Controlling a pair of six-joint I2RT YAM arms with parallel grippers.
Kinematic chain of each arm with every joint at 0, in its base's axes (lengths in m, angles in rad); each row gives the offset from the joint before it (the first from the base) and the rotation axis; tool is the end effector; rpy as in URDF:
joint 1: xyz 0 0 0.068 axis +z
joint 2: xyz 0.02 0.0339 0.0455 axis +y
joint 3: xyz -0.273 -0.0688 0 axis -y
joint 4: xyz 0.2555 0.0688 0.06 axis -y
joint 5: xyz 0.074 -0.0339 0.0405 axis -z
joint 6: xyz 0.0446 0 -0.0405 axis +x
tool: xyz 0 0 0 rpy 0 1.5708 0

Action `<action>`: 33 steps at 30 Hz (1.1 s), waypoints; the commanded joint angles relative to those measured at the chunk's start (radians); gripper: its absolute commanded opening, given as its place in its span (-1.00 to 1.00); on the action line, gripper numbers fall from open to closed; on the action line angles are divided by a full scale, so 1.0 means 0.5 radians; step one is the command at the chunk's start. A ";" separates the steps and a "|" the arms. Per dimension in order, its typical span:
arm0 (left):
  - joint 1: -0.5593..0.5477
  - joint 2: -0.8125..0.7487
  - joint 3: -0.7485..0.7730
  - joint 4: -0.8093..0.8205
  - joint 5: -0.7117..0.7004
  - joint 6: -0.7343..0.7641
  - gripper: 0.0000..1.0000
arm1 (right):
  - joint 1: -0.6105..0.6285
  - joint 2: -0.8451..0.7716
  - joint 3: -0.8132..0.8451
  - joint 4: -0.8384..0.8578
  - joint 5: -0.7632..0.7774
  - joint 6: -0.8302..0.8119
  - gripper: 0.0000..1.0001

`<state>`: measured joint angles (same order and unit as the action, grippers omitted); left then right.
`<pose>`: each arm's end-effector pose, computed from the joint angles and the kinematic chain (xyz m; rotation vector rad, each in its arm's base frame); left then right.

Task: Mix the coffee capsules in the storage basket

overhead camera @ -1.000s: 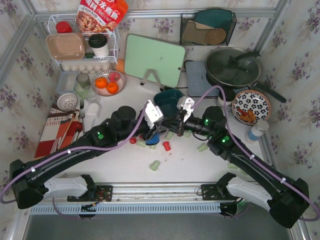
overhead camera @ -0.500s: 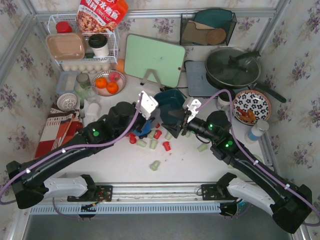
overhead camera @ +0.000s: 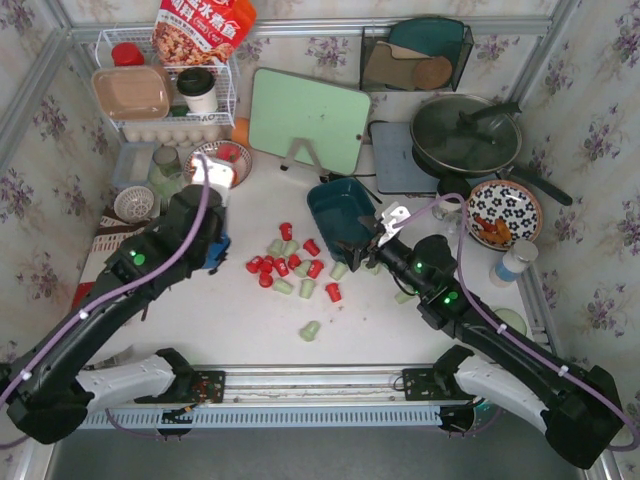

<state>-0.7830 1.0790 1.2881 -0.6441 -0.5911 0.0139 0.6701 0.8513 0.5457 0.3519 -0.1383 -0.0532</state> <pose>0.1800 -0.1441 0.4191 0.3957 1.8881 0.0812 0.1685 0.1414 0.3047 -0.6539 1.4107 0.5955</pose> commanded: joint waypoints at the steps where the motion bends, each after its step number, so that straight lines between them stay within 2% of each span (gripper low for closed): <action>1: 0.210 -0.129 -0.045 -0.416 -0.392 -0.398 -1.00 | -0.003 0.062 -0.063 0.245 0.315 -0.013 0.59; 6: 0.468 -0.289 -0.156 -0.629 -0.694 -0.707 -1.00 | -0.002 0.144 -0.070 0.263 0.459 0.007 0.59; 12: 0.777 -0.284 -0.305 -0.717 -0.496 -0.993 -1.00 | -0.003 0.161 -0.076 0.260 0.517 0.023 0.58; 19: 1.041 -0.170 -0.550 -0.624 -0.394 -1.309 -1.00 | -0.003 0.198 -0.073 0.250 0.577 0.024 0.58; 23: 1.198 -0.122 -0.697 -0.514 -0.214 -1.431 -1.00 | -0.003 0.249 -0.062 0.248 0.603 0.021 0.58; 29: 1.385 -0.042 -0.901 -0.184 -0.090 -1.471 -0.48 | -0.003 0.314 -0.033 0.212 0.632 0.026 0.57; 33: 1.452 0.033 -0.935 -0.092 -0.141 -1.477 0.01 | -0.003 0.348 -0.025 0.210 0.649 0.027 0.57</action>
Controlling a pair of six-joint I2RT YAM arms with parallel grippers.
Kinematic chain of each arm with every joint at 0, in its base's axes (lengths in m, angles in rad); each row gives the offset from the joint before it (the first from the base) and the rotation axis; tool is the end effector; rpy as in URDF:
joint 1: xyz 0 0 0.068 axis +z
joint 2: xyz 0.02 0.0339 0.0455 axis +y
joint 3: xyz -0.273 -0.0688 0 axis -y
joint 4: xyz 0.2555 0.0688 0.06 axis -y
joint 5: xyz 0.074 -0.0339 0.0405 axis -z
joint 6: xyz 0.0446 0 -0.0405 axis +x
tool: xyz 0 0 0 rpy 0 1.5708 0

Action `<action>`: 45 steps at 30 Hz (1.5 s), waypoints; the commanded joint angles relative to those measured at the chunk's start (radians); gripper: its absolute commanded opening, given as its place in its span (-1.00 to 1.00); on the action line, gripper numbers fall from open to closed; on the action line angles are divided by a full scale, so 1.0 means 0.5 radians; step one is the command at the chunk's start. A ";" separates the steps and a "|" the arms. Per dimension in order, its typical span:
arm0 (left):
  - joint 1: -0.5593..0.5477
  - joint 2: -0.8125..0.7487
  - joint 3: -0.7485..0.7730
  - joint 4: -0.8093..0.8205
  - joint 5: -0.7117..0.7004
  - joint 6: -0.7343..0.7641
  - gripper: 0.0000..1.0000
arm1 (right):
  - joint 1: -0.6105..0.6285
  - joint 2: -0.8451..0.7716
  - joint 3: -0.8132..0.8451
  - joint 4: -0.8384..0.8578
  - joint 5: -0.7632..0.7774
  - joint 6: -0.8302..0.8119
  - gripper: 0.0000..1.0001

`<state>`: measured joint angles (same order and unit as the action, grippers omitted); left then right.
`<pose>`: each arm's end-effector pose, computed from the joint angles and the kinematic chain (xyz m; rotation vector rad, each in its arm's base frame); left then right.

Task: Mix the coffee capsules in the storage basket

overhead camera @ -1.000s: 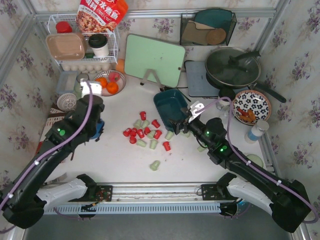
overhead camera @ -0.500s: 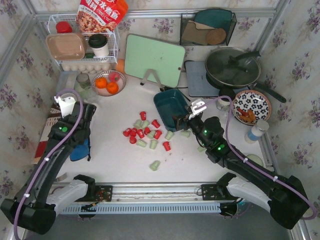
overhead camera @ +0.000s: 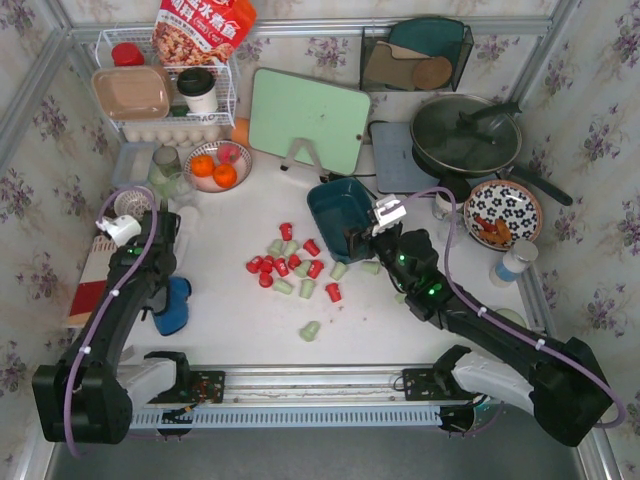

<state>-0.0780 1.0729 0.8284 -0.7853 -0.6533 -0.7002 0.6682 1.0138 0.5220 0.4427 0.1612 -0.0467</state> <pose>0.2099 0.0108 0.2559 -0.9344 2.1811 0.4920 0.1984 0.1475 0.2717 -0.4517 1.5666 0.3482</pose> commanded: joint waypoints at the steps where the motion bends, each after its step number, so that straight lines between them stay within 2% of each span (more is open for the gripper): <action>1: 0.055 0.047 -0.012 0.200 -0.025 -0.050 0.08 | 0.001 0.034 0.029 0.027 0.054 0.014 0.57; 5: 0.058 -0.024 0.082 0.152 -0.049 0.009 0.47 | 0.001 0.076 0.046 0.008 0.078 0.024 0.58; 10: 0.058 -0.190 0.249 0.003 -0.091 0.127 0.67 | 0.001 0.106 0.063 -0.011 0.101 0.035 0.58; 13: 0.058 -0.290 0.329 -0.068 0.005 0.221 0.70 | 0.001 0.119 0.062 -0.005 0.123 0.041 0.58; 19: 0.039 -0.417 0.482 -0.134 0.403 0.493 0.74 | 0.001 0.232 0.082 0.000 0.244 0.084 0.59; 26: -0.050 -0.486 0.550 -0.236 0.550 0.752 0.82 | -0.017 0.433 0.175 -0.096 0.542 0.253 0.59; 31: -0.064 -0.504 0.550 -0.221 0.801 0.874 0.82 | -0.095 0.572 0.290 -0.360 0.670 0.547 0.58; 35: -0.084 -0.491 0.513 -0.174 0.971 0.942 0.83 | -0.131 0.589 0.226 -0.437 0.744 0.890 0.57; 41: -0.090 -0.482 0.492 -0.104 1.207 0.996 0.84 | -0.137 0.645 0.155 -0.494 0.627 1.315 0.54; 45: -0.090 -0.532 0.406 -0.002 1.306 0.999 0.85 | -0.137 0.724 0.141 -0.484 0.594 1.428 0.52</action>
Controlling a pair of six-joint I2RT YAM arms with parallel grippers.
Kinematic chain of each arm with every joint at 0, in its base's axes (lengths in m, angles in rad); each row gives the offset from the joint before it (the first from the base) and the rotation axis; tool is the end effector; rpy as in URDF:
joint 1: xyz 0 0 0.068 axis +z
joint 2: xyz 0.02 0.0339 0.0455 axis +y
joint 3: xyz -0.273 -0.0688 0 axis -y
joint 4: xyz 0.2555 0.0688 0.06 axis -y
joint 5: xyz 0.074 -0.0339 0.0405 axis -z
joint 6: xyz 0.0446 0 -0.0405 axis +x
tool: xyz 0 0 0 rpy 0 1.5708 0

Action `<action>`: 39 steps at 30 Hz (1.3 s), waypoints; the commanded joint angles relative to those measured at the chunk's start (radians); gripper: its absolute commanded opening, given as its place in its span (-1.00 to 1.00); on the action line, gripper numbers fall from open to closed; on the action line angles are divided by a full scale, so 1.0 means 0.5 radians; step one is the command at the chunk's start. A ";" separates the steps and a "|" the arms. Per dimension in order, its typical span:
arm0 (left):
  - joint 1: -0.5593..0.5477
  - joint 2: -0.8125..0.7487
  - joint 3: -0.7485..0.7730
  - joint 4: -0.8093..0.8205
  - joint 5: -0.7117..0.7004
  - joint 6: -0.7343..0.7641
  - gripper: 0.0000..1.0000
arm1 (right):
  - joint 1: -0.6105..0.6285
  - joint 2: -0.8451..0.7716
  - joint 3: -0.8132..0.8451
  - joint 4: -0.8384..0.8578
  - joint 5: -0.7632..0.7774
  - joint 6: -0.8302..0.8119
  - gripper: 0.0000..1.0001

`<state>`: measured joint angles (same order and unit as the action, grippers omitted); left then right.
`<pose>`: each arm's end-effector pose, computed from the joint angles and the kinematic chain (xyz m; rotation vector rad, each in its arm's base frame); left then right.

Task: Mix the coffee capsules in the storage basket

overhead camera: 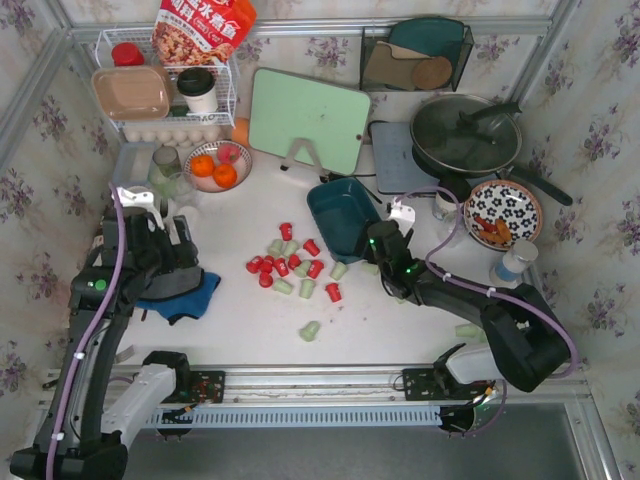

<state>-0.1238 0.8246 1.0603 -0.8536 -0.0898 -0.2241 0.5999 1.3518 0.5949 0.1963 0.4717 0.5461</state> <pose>0.1648 -0.0165 0.3634 -0.1603 2.1817 -0.0986 0.2458 0.1436 0.1877 0.2174 2.0589 0.2008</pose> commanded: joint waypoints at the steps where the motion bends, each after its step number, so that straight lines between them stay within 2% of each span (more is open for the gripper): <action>1: 0.002 -0.047 -0.072 0.146 0.205 0.046 0.85 | 0.000 0.065 -0.004 0.009 -0.031 0.262 0.51; 8: 0.001 -0.179 -0.104 0.146 0.301 0.021 0.88 | -0.002 0.202 0.081 0.008 -0.042 0.323 0.35; 11: 0.002 -0.242 -0.129 0.154 0.313 0.011 0.88 | -0.001 0.247 0.113 -0.006 -0.061 0.343 0.17; 14: 0.002 -0.295 -0.138 0.159 0.319 0.005 0.89 | 0.000 0.262 0.127 -0.017 -0.080 0.376 -0.04; 19: -0.003 -0.352 -0.147 0.161 0.324 -0.006 0.89 | 0.000 0.234 0.155 -0.036 -0.095 0.406 -0.51; 24: -0.027 -0.380 -0.151 0.163 0.326 -0.009 0.89 | 0.000 0.246 0.321 -0.101 -0.080 0.364 -0.93; 27: -0.040 -0.399 -0.157 0.161 0.319 -0.009 0.89 | 0.000 0.269 0.487 -0.126 -0.054 0.288 -1.00; 34: -0.064 -0.428 -0.164 0.159 0.291 -0.006 0.89 | -0.085 0.327 0.802 -0.240 0.014 0.075 -1.00; 39: -0.088 -0.440 -0.169 0.162 0.281 -0.006 0.89 | -0.376 0.329 0.853 -0.370 -0.209 -0.044 -1.00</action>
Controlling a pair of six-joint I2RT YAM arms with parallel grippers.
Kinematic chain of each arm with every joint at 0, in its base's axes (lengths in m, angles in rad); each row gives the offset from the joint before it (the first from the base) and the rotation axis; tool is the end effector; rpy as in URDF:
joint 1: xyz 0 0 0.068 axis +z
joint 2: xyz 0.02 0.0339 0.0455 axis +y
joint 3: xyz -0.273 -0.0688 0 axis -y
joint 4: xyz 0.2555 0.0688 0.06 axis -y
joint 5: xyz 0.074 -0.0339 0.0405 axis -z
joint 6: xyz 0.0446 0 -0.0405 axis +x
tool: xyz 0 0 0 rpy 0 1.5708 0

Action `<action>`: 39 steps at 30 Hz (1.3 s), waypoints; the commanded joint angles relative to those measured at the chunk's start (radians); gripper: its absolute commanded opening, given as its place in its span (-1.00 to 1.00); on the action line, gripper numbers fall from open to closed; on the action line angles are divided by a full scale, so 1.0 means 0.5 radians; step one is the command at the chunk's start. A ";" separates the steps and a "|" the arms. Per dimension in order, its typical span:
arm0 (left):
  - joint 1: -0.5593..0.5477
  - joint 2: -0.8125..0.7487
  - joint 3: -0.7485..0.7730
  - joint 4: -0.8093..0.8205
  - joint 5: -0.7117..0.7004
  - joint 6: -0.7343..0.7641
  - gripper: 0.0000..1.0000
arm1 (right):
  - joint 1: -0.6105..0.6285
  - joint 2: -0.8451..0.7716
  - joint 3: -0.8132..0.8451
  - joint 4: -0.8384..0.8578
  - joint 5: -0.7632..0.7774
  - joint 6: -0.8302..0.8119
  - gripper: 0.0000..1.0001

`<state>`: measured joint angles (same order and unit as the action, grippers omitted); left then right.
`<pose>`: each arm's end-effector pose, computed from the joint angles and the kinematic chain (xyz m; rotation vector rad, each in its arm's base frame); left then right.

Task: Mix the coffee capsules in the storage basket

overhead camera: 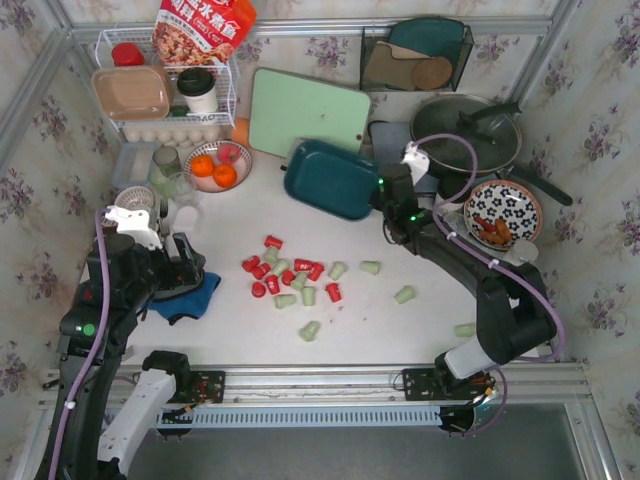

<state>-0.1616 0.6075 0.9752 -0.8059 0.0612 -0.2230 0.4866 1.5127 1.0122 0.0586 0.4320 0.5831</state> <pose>0.1180 -0.0220 0.3669 -0.0227 2.0213 -0.3063 0.3275 0.1521 0.2671 0.3666 1.9448 0.2626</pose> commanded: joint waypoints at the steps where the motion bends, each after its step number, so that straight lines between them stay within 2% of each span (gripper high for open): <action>1: -0.017 -0.006 0.000 0.066 -0.021 -0.008 0.89 | -0.222 0.011 0.014 -0.107 -0.239 -0.149 -1.00; 5: -0.026 -0.001 0.001 0.070 -0.012 -0.007 0.89 | -0.477 0.089 0.010 -0.179 -0.687 -0.300 -1.00; 9: -0.030 0.008 -0.002 0.072 -0.007 -0.009 0.89 | -0.592 0.219 -0.005 -0.210 -0.884 -0.429 -1.00; 21: -0.033 0.043 -0.007 0.072 -0.009 -0.011 0.89 | -0.605 0.419 -0.019 -0.009 -0.868 -0.195 -0.96; 27: -0.039 0.067 -0.005 0.072 -0.006 -0.011 0.90 | -0.606 0.465 0.076 -0.081 -0.831 -0.186 -0.41; 30: -0.040 0.076 -0.005 0.075 -0.003 -0.013 0.89 | -0.606 0.429 0.076 -0.110 -0.815 -0.197 -0.23; 32: -0.042 0.080 -0.003 0.075 -0.004 -0.013 0.89 | -0.606 0.392 0.074 -0.132 -0.800 -0.216 0.04; 35: -0.042 0.095 -0.002 0.076 -0.001 -0.014 0.90 | -0.604 0.291 0.059 -0.144 -0.853 -0.282 0.30; 39: -0.042 0.127 0.001 0.072 0.000 -0.013 0.92 | -0.577 0.028 -0.012 -0.125 -0.847 -0.416 0.46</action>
<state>-0.1833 0.6590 0.9733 -0.8059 0.0559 -0.2234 0.1860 1.6226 1.0275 -0.0246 0.0074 0.4515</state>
